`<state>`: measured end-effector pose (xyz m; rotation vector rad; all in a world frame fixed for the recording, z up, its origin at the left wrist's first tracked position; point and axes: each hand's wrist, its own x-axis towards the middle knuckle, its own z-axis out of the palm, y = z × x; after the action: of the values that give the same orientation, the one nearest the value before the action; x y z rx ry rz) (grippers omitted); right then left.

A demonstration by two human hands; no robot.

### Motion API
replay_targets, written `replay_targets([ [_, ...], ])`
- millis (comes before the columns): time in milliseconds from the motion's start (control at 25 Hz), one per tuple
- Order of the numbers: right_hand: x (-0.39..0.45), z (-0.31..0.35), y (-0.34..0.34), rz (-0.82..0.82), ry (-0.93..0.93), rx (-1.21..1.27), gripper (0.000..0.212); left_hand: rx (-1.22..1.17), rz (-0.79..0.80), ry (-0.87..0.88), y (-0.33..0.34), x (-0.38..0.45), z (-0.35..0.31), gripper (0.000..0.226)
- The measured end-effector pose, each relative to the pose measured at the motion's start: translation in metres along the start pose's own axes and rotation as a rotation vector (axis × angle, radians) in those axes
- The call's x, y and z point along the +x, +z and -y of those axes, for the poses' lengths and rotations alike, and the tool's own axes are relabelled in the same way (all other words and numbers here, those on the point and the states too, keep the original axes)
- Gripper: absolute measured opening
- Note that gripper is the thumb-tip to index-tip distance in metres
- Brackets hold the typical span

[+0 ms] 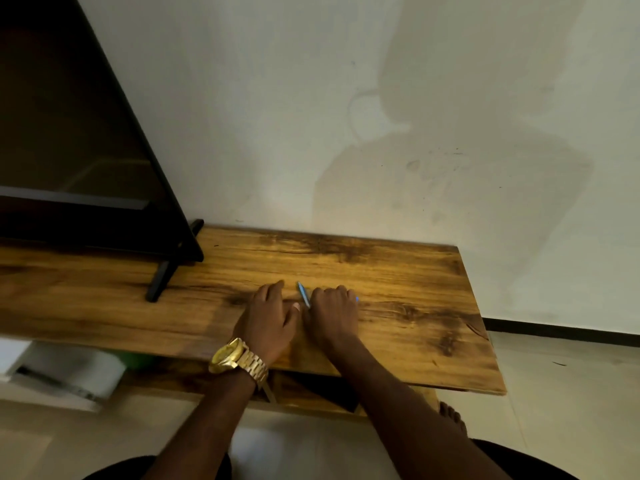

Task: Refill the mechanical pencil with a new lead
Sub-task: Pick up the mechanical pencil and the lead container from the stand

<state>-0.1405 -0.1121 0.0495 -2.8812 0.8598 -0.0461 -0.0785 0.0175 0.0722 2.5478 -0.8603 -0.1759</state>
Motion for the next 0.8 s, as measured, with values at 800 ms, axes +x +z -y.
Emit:
replay_targets([
  [800,-0.081,-0.094,-0.078,-0.035,-0.117,0.744,0.014,-0.996,0.234,0.081,-0.025,0.009,-0.062,0.016],
])
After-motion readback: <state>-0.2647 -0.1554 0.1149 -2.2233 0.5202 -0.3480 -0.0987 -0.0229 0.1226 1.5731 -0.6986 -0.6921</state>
